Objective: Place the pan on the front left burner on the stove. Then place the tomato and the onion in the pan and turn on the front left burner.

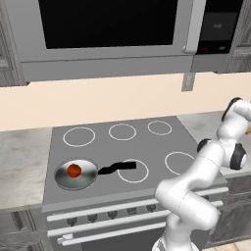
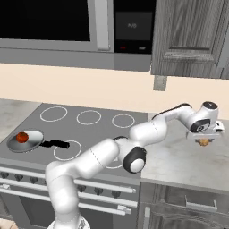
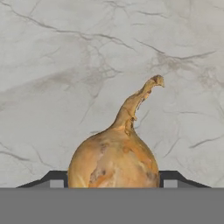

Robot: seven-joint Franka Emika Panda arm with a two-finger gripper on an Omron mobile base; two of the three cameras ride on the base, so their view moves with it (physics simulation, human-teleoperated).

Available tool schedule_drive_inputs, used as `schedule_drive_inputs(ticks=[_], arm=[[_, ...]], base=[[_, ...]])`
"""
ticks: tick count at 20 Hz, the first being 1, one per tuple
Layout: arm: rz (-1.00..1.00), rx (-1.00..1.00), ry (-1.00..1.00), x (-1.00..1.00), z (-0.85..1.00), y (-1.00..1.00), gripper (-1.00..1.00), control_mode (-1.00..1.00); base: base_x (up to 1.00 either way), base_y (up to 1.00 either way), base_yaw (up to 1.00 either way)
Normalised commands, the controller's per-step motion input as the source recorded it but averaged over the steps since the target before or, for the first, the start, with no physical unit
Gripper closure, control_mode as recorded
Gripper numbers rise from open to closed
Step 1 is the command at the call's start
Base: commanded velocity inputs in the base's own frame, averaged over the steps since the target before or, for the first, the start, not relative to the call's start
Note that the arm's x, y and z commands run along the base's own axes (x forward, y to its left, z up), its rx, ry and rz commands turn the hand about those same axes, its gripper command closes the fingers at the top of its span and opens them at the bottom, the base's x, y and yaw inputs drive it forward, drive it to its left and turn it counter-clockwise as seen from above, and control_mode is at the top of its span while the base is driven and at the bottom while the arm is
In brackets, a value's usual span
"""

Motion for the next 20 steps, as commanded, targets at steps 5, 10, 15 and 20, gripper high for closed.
schedule_drive_inputs(ticks=[5,10,15,20], arm=[[0.00,0.00,0.00,-0.12,0.36,0.26,1.00,-1.00],[0.00,0.00,0.00,-0.44,0.30,0.35,1.00,-1.00],[0.00,0.00,0.00,-0.79,0.21,0.42,1.00,-1.00],[0.00,0.00,0.00,-0.85,0.26,0.51,1.00,-1.00]], base=[[0.00,0.00,0.00],[0.00,0.00,0.00],[0.00,0.00,0.00],[0.00,0.00,0.00]])
